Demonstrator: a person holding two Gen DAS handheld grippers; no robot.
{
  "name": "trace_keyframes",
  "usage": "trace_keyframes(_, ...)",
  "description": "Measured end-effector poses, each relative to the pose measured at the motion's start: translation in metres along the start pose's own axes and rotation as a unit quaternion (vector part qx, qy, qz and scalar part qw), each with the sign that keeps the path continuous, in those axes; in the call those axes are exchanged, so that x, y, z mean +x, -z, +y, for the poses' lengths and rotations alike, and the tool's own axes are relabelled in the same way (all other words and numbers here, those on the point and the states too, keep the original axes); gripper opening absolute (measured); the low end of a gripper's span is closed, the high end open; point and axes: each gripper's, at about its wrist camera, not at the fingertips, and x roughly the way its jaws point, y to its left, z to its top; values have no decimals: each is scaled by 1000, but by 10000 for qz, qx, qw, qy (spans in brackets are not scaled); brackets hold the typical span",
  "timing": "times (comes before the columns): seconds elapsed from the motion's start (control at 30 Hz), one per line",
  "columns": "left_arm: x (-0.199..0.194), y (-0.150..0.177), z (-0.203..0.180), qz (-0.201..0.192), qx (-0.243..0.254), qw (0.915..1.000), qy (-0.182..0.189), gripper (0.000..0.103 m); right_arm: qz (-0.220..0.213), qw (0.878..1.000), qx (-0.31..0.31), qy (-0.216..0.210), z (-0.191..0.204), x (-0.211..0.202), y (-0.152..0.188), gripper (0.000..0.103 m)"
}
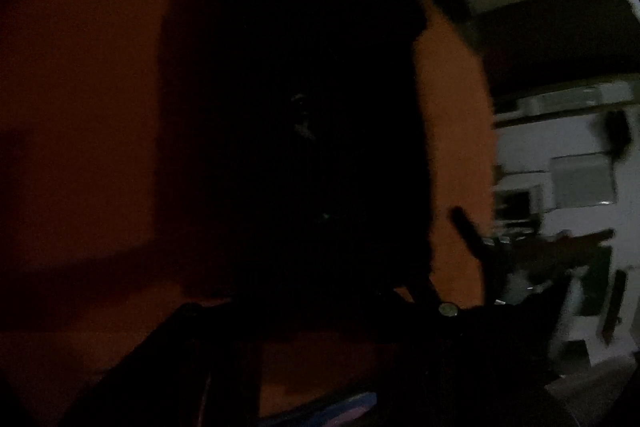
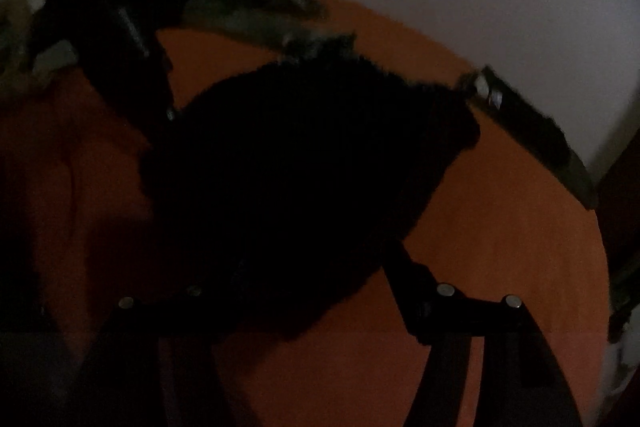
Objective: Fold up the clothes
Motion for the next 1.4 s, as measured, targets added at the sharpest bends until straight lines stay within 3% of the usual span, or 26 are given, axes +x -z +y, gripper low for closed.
trace_keyframes(0.03, -2, 0, -4, -40, 18, 9997, 232, 12, -47, 9997, 97, 235, -4, 0, 1, 54)
trace_keyframes(0.07, -1, 1, -6, -18, 3, 9989, 460, 12, -57, 9991, 207, 375, -12, -3, 4, 42)
trace_keyframes(0.13, 9, 6, -2, 77, 4, 9972, 743, 12, -64, 9981, 328, 519, -26, -13, 18, 41)
trace_keyframes(0.2, 40, 18, 10, 315, 59, 9974, 653, 12, -1, 9983, 205, 549, -29, -24, 36, 40)
trace_keyframes(0.27, 56, 35, 38, 356, -472, 9957, 709, 13, 220, 9985, 105, 484, -27, -21, 50, 41)
trace_keyframes(0.37, 56, 53, 65, 108, -932, 9915, 900, 13, 654, 9972, 316, 154, -32, -6, 65, 41)
trace_keyframes(0.5, 36, 60, 71, 151, -898, 9910, 981, 16, 612, 9892, 949, -932, -55, -19, 64, 43)
trace_keyframes(0.57, 19, 54, 63, 356, -554, 9951, 742, 18, 382, 9761, 1451, -1572, -75, -33, 59, 46)
trace_keyframes(0.67, -18, 43, 48, 379, 156, 9991, 114, 19, 202, 9598, 2132, -1813, -114, -35, 41, 59)
trace_keyframes(0.73, -31, 24, 45, 218, 299, 9993, -73, 36, 346, 9448, 2642, -1905, -135, -19, 30, 62)
trace_keyframes(0.8, -21, 6, 43, 189, 283, 9993, -149, 48, 828, 9139, 3397, -2063, -153, 17, 28, 67)
trace_keyframes(0.87, 1, -11, 48, 288, 132, 9993, -213, 49, 1438, 8664, 4072, -2506, -160, 62, 40, 72)
trace_keyframes(0.93, 14, -22, 63, 266, -161, 9993, -212, 50, 1843, 8356, 4350, -2802, -155, 93, 52, 75)
trace_keyframes(0.97, 21, -23, 72, 216, -343, 9990, -213, 50, 1992, 8318, 4366, -2791, -151, 103, 59, 72)
trace_keyframes(1.03, 32, -24, 87, 94, -690, 9974, -182, 48, 1813, 8364, 4393, -2733, -151, 100, 64, 30)
trace_keyframes(1.07, 29, -21, 89, -89, -737, 9972, 9, 48, 1720, 8355, 4410, -2790, -151, 95, 66, 8)
trace_keyframes(1.17, 17, -16, 88, -415, -484, 9980, 20, 38, 1502, 8319, 4558, -2785, -154, 68, 72, 7)
trace_keyframes(1.27, 20, -14, 90, -105, -741, 9964, 410, 39, 1436, 8223, 4767, -2757, -164, 36, 86, 6)
trace_keyframes(1.33, 29, -9, 88, 161, -691, 9973, 173, 39, 1596, 8244, 4697, -2726, -166, 34, 95, 8)
trace_keyframes(1.4, 21, -11, 91, 266, -583, 9979, -17, 39, 2027, 8221, 4560, -2741, -162, 46, 105, 22)
